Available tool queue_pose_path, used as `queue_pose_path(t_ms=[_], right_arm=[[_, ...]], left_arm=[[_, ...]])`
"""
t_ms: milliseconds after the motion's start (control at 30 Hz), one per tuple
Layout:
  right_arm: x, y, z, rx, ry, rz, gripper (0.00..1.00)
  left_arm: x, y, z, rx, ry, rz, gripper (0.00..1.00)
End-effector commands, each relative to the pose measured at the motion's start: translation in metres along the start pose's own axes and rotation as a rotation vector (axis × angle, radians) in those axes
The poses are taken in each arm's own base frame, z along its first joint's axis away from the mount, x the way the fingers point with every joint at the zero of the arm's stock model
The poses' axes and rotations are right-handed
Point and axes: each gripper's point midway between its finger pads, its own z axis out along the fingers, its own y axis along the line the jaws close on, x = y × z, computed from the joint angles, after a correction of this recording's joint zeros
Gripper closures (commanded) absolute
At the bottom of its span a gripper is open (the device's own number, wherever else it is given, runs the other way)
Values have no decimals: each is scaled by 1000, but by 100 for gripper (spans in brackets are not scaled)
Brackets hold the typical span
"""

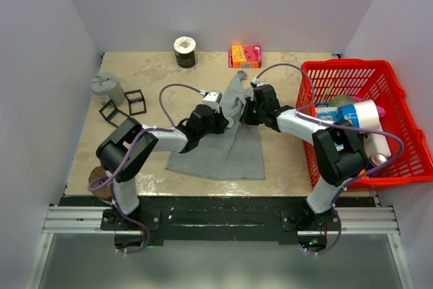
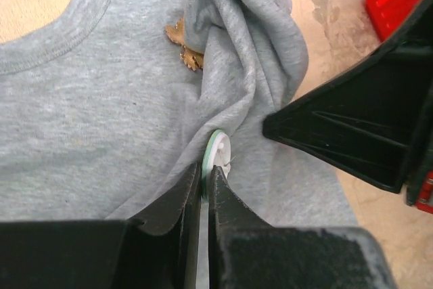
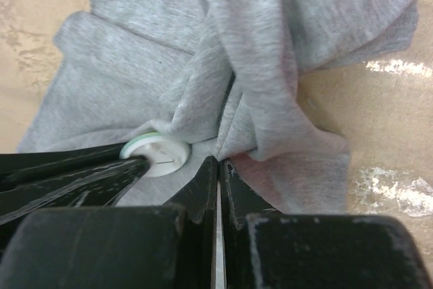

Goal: Pin the brooch onto the clothing
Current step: Pick up the clothing with brooches from the center of the board.

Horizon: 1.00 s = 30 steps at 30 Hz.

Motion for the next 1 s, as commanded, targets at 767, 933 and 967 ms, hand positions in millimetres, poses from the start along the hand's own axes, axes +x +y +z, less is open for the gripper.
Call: queue_pose_path(t_ms=[767,933,967], right_arm=[[-3,26,-6,-116,16,7,100],[0,27,-2,-117,27,2,100],[0,27,-2,-116,25,2,100]], left_arm=[[-3,-20,17,-47,-32,251,100],[-2,-26,17,-35,-36,286,100],[-1,-25,17,-41,-35,291,100]])
